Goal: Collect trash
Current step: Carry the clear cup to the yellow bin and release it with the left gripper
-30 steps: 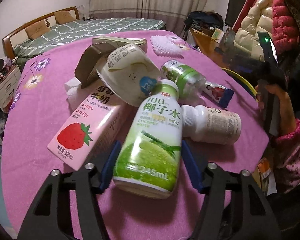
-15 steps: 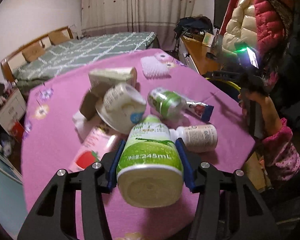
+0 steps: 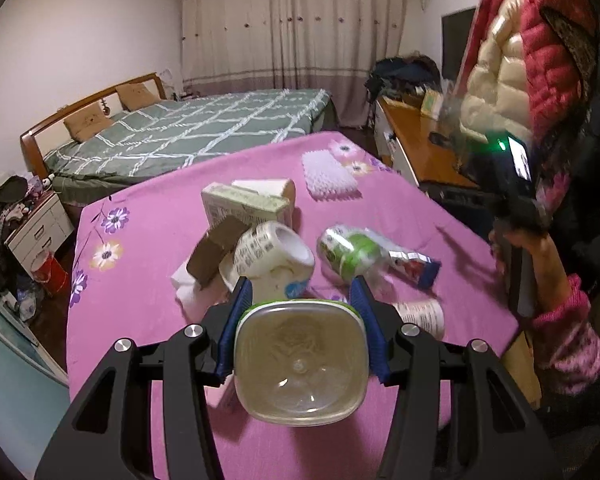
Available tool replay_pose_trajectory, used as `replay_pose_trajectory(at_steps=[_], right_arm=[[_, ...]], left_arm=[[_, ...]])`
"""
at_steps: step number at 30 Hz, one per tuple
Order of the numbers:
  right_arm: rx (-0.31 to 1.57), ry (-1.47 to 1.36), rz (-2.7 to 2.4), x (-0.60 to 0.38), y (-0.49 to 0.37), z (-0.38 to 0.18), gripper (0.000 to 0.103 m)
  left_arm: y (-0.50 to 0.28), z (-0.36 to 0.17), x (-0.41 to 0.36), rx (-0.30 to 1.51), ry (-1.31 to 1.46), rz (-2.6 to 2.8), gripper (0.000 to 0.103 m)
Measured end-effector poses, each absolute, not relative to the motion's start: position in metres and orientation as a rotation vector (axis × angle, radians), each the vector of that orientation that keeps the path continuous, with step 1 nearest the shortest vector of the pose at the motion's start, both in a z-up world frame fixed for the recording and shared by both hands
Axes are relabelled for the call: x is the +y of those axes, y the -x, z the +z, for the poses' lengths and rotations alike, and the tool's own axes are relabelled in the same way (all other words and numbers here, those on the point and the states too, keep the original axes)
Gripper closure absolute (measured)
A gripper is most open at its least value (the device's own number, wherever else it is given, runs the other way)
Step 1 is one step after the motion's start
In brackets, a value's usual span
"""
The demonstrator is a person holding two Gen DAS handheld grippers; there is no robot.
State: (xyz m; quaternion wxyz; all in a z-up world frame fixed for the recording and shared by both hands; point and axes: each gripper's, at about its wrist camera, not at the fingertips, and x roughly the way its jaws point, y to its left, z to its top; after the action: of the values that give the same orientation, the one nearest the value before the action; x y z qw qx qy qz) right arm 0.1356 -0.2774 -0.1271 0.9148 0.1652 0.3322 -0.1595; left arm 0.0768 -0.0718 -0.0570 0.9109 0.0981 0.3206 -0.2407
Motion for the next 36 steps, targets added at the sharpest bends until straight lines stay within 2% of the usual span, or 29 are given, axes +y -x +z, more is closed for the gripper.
replay_pose_trajectory(at_steps=[10, 21, 30, 36], right_arm=[[0.667, -0.355, -0.311, -0.278, -0.134, -0.127, 0.032], [0.546, -0.339, -0.281, -0.283, -0.095, -0.081, 0.032], [0.510, -0.344, -0.378, -0.321, -0.035, -0.065, 0.032], [0.509, -0.359, -0.486, -0.358, 0.002, -0.068, 0.032]], left_arm=[[-0.100, -0.055, -0.087, 0.596, -0.178, -0.455, 0.052], [-0.089, 0.014, -0.112, 0.522, -0.237, -0.528, 0.052], [-0.108, 0.049, -0.195, 0.469, -0.266, -0.693, 0.052], [-0.133, 0.040, -0.303, 0.507, -0.293, -0.871, 0.052]])
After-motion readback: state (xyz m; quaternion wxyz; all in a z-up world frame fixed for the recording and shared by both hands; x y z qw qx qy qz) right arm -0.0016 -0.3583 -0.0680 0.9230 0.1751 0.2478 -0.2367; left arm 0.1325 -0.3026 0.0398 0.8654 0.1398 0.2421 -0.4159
